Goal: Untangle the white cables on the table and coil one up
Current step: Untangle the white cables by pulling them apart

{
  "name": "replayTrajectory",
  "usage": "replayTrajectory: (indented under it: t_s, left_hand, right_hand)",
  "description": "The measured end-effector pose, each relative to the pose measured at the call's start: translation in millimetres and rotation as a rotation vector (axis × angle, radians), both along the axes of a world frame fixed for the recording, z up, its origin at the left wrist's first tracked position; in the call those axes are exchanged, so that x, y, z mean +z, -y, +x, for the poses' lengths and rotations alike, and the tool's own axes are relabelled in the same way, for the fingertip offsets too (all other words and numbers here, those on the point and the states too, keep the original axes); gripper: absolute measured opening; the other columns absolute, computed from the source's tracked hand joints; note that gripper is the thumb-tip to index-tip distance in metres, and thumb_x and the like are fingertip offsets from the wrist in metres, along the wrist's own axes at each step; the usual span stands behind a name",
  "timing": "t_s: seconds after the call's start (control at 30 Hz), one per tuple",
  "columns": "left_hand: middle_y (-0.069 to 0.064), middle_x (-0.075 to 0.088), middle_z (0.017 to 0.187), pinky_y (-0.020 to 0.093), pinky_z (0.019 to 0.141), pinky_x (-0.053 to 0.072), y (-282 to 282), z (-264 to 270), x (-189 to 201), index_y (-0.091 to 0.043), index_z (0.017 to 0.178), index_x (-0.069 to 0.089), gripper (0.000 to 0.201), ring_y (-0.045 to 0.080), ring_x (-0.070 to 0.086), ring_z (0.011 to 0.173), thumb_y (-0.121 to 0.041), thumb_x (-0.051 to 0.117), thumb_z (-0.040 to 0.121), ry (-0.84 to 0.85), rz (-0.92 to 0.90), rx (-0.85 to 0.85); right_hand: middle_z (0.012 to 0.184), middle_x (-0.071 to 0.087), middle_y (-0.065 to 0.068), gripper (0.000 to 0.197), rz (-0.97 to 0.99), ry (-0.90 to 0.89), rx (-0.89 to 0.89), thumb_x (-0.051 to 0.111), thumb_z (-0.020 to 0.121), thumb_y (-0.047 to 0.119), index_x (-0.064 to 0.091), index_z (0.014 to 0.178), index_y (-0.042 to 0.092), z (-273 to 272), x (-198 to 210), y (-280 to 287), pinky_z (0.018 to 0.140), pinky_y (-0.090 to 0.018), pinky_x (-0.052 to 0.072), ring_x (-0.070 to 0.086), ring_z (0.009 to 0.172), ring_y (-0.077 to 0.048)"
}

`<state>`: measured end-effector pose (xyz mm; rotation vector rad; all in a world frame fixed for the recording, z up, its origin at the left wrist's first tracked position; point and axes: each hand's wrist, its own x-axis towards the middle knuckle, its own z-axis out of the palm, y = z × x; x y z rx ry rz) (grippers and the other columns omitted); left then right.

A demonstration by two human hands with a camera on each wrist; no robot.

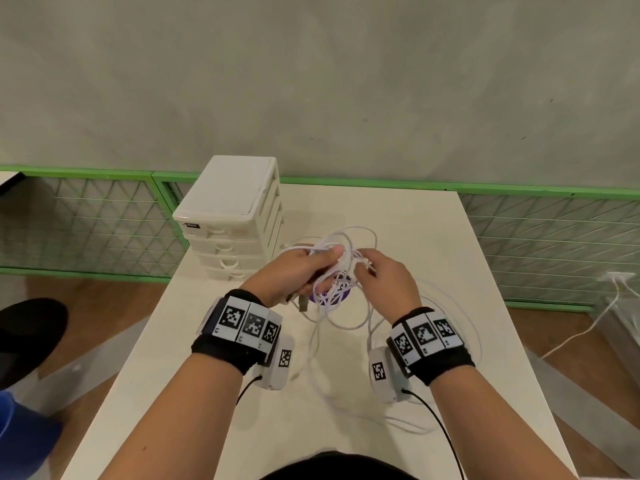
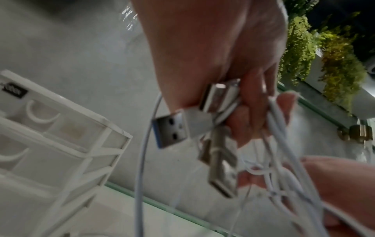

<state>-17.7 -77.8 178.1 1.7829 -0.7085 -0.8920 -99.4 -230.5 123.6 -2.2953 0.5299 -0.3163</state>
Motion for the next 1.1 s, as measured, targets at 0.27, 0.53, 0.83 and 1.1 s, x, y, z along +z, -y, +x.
replayTrajectory:
  t_s: [0.27,0.53,0.83,1.1]
  left_hand:
    - [-0.001,0.048,0.051,0.021,0.036,0.032,-5,19,-14,-0.017,0.056,0.048,0.045,0.012,0.031,0.037,-0.048,0.073,0.078,0.023,0.032,0.355]
    - [-0.004,0.044,0.047,0.020,0.036,0.029,-3,18,-20,-0.019,0.057,0.052,0.041,0.011,0.032,0.037,-0.047,0.071,0.081,0.016,-0.009,0.456]
    - [-0.010,0.041,0.037,0.015,0.039,0.029,5,5,-18,0.003,0.087,0.070,0.046,0.007,0.031,0.035,-0.042,0.063,0.089,-0.060,-0.085,0.466]
    - [-0.010,0.038,0.032,0.012,0.034,0.028,9,2,-19,-0.011,0.061,0.057,0.032,0.005,0.035,0.026,-0.025,0.071,0.085,-0.064,-0.136,0.593]
  right_hand:
    - [0.044,0.048,0.022,0.038,0.455,0.050,0.105,0.042,0.087,0.001,0.067,0.108,0.020,-5,11,9,0.051,-0.013,0.031,0.044,0.046,0.000]
    - [0.062,0.055,-0.010,0.036,0.840,0.080,0.155,0.039,0.082,0.014,0.067,0.105,0.018,-8,27,8,0.042,-0.024,0.031,0.042,0.043,-0.020]
    - [0.067,0.062,-0.009,0.038,0.750,-0.041,0.273,0.040,0.096,0.006,0.051,0.125,0.028,-13,20,-1,0.037,-0.024,0.042,0.051,0.041,-0.026]
    - [0.077,0.065,-0.009,0.039,0.733,0.000,0.292,0.064,0.087,0.008,0.054,0.119,0.028,-10,15,-6,0.040,-0.028,0.047,0.054,0.043,-0.028]
